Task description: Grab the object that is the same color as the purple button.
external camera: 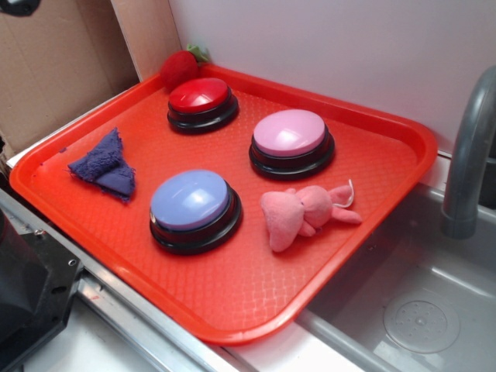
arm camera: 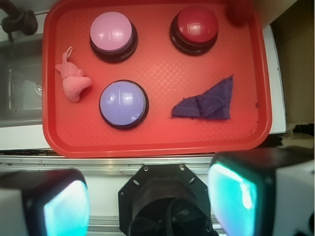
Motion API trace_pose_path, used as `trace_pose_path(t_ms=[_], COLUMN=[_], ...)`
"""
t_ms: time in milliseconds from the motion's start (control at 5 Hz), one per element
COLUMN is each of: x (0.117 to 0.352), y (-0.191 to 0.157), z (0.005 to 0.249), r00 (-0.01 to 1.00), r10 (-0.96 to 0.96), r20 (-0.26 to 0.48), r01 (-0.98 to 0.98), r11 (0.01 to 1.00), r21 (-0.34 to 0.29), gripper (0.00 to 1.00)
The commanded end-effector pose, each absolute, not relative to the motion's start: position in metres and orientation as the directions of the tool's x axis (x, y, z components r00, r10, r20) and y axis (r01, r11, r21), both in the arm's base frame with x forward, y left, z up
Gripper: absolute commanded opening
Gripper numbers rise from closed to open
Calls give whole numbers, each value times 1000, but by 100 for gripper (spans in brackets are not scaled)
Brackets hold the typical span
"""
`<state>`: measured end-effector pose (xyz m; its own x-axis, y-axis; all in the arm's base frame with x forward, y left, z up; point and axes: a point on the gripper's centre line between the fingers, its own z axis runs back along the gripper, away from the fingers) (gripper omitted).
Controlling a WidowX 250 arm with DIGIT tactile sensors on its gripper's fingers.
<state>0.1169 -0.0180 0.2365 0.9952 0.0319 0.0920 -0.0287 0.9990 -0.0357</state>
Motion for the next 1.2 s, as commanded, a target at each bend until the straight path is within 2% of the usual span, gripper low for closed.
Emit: trace_pose_path(t_ms=[0, 200, 400, 600, 800, 1000], x=[117, 119, 123, 137, 144, 153], y=[-18, -8, 4, 31, 50, 65], z=[236, 226, 212, 189, 168, 138], r00=[995, 979, 930, 809, 678, 573], r10=[32, 160, 348, 565, 720, 809], r20=[92, 123, 118, 164, 148, 131], r01=[-29, -153, -340, -558, -712, -804], r11=[999, 986, 937, 825, 693, 586], r21=[-36, -61, -78, -88, -114, -102], gripper=[100, 100, 100, 100, 100, 100])
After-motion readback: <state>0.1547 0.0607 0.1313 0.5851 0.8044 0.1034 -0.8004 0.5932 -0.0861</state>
